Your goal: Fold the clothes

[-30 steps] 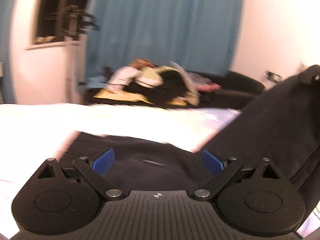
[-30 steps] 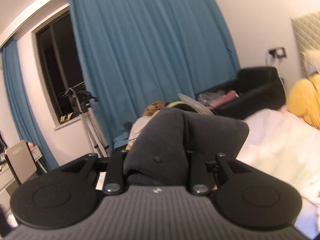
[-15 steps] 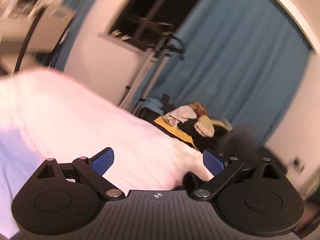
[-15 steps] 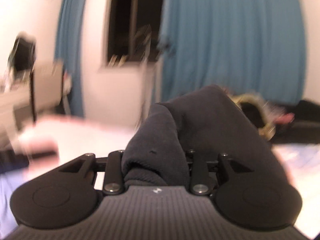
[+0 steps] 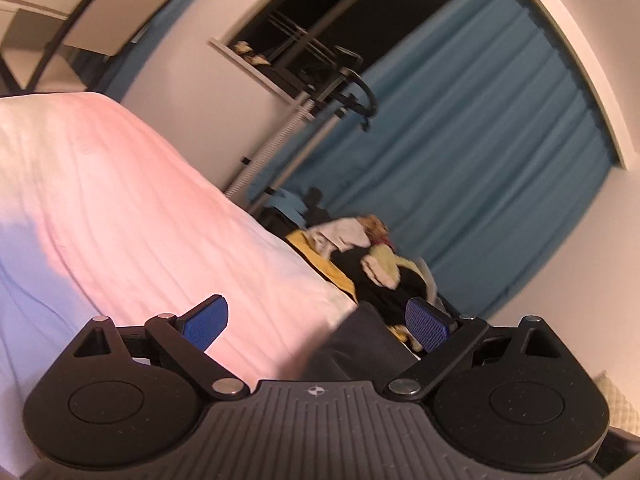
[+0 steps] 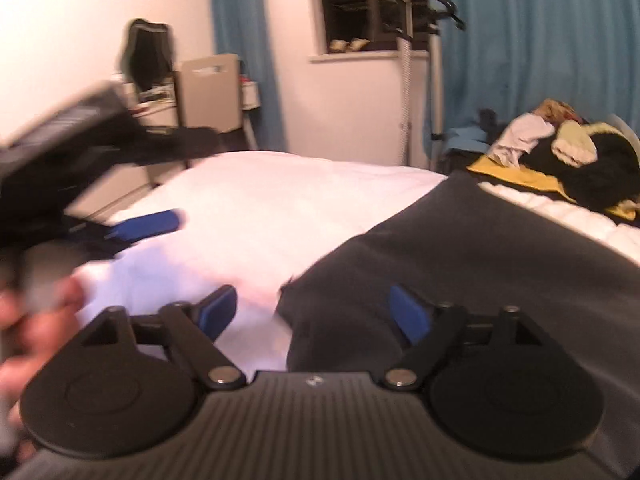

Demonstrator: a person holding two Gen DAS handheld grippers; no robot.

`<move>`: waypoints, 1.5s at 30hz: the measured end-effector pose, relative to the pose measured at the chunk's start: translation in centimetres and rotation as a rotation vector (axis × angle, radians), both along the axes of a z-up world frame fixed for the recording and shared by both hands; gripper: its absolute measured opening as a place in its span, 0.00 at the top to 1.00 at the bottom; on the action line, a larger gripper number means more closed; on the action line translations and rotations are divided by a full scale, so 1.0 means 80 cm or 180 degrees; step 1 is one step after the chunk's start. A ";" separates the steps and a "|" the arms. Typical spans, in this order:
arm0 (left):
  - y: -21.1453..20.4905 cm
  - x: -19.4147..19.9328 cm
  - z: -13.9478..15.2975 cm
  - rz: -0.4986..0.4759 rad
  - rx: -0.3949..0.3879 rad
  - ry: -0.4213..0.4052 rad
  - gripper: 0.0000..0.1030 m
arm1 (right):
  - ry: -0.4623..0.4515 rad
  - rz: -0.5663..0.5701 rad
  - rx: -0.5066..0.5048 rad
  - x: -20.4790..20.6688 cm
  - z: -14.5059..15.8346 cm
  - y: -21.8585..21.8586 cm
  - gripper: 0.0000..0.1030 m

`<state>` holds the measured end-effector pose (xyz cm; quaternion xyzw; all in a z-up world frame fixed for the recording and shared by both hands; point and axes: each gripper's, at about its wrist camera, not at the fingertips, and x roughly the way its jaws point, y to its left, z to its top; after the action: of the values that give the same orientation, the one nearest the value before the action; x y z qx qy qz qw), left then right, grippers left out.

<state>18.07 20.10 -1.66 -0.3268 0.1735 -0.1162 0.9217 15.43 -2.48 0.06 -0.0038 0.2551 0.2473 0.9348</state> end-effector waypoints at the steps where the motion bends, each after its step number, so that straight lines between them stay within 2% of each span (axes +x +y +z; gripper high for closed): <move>1: -0.007 -0.003 0.002 -0.0061 0.0010 -0.0003 0.06 | -0.0032 0.0026 -0.0009 -0.017 0.009 -0.012 0.16; 4: -0.028 -0.012 0.008 -0.0234 0.0020 0.0017 0.06 | -0.0204 -0.0010 -0.0162 -0.054 0.016 -0.065 0.13; 7: -0.053 -0.020 0.004 -0.0370 -0.0046 0.0150 0.06 | -0.0359 -0.0174 -0.0391 -0.078 0.003 -0.121 0.13; 12: -0.090 -0.013 -0.025 -0.0429 -0.0151 0.0580 0.07 | -0.0417 -0.0148 -0.0218 -0.078 -0.025 -0.164 0.13; 15: -0.108 0.009 -0.054 -0.0379 0.0020 0.0803 0.10 | -0.0664 0.0211 -0.0793 -0.087 -0.046 -0.128 0.13; 16: -0.111 0.018 -0.066 -0.0332 0.0040 0.0910 0.14 | -0.0770 0.0339 -0.1002 -0.085 -0.055 -0.114 0.13; 17: -0.114 0.028 -0.079 -0.0281 0.0047 0.1022 0.24 | -0.0833 0.0407 -0.1161 -0.085 -0.066 -0.105 0.15; 19: -0.112 0.042 -0.100 -0.0126 -0.0067 0.1116 0.34 | -0.0833 0.0387 -0.1325 -0.079 -0.080 -0.101 0.39; 21: -0.110 0.051 -0.106 -0.0075 -0.0166 0.1064 0.48 | -0.0905 0.0317 -0.1267 -0.080 -0.072 -0.105 0.75; 22: -0.110 0.054 -0.105 -0.0076 -0.0214 0.0985 0.50 | -0.0990 0.0296 -0.1241 -0.087 -0.061 -0.107 0.83; 25: -0.112 0.058 -0.101 0.0008 -0.0194 0.0850 0.59 | -0.1442 0.0301 -0.1430 -0.116 -0.043 -0.098 0.96; 26: -0.111 0.061 -0.104 0.0036 -0.0180 0.0876 0.60 | -0.1469 0.0313 -0.1524 -0.119 -0.048 -0.095 0.98; 27: -0.110 0.065 -0.109 0.0060 -0.0171 0.0919 0.60 | -0.1319 0.0351 -0.1619 -0.113 -0.058 -0.093 0.98; 28: -0.108 0.069 -0.113 0.0067 -0.0192 0.0957 0.60 | -0.1045 0.0401 -0.1672 -0.102 -0.072 -0.092 0.98; 30: -0.106 0.073 -0.118 0.0066 -0.0237 0.0999 0.60 | -0.0637 0.0445 -0.1610 -0.085 -0.095 -0.095 0.98; 34: -0.104 0.065 -0.108 0.0051 -0.0264 0.0974 0.55 | -0.0658 0.0408 -0.1466 -0.083 -0.080 -0.100 0.96; 35: -0.104 0.060 -0.104 0.0047 -0.0276 0.0985 0.47 | -0.0683 0.0399 -0.1354 -0.086 -0.074 -0.105 0.95; 36: -0.102 0.052 -0.101 0.0042 -0.0336 0.1012 0.36 | -0.0709 0.0388 -0.1253 -0.088 -0.069 -0.110 0.91; 37: -0.100 0.044 -0.100 0.0038 -0.0411 0.1045 0.29 | -0.0745 0.0362 -0.1208 -0.089 -0.066 -0.115 0.86; 38: -0.098 0.035 -0.098 0.0033 -0.0486 0.1077 0.15 | -0.0801 0.0318 -0.1215 -0.093 -0.064 -0.117 0.76; 39: -0.096 0.027 -0.100 -0.0020 -0.0631 0.1070 0.11 | -0.0864 0.0314 -0.1204 -0.095 -0.061 -0.118 0.70; 40: -0.094 0.019 -0.102 -0.0087 -0.0798 0.1049 0.11 | -0.0927 0.0310 -0.1194 -0.097 -0.058 -0.120 0.67; 42: -0.095 0.017 -0.106 -0.0101 -0.0883 0.1108 0.11 | -0.1012 0.0303 -0.1131 -0.102 -0.051 -0.122 0.49; 43: -0.095 0.016 -0.108 -0.0100 -0.0909 0.1144 0.11 | -0.1054 0.0295 -0.1105 -0.106 -0.048 -0.124 0.42; 45: -0.096 0.015 -0.113 -0.0098 -0.0961 0.1216 0.11 | -0.1214 0.0247 -0.1124 -0.111 -0.046 -0.124 0.15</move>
<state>19.25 12.41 -10.68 -0.4743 0.3303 -0.0908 0.8110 6.58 -12.40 -3.60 -0.2232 0.1131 0.2294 0.9406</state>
